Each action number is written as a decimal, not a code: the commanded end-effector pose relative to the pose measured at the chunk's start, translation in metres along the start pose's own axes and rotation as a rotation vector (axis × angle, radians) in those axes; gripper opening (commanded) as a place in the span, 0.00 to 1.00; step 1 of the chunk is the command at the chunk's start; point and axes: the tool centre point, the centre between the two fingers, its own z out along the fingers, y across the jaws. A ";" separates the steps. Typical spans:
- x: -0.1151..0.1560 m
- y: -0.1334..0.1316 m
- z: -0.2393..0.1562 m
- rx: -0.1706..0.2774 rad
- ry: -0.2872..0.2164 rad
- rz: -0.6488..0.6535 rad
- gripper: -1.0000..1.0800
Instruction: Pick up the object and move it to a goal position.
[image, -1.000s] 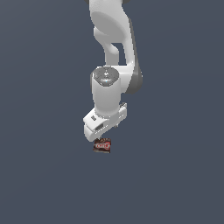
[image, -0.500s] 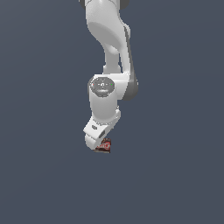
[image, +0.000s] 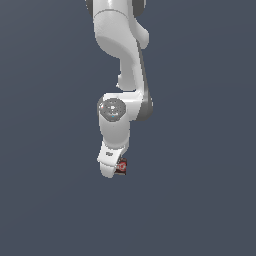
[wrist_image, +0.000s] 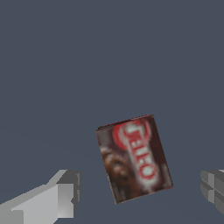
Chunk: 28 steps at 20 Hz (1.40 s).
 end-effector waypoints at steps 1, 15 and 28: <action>-0.002 0.002 0.006 0.003 0.001 -0.064 0.96; -0.009 0.006 0.025 0.012 0.008 -0.252 0.96; -0.009 0.005 0.057 0.012 0.007 -0.257 0.96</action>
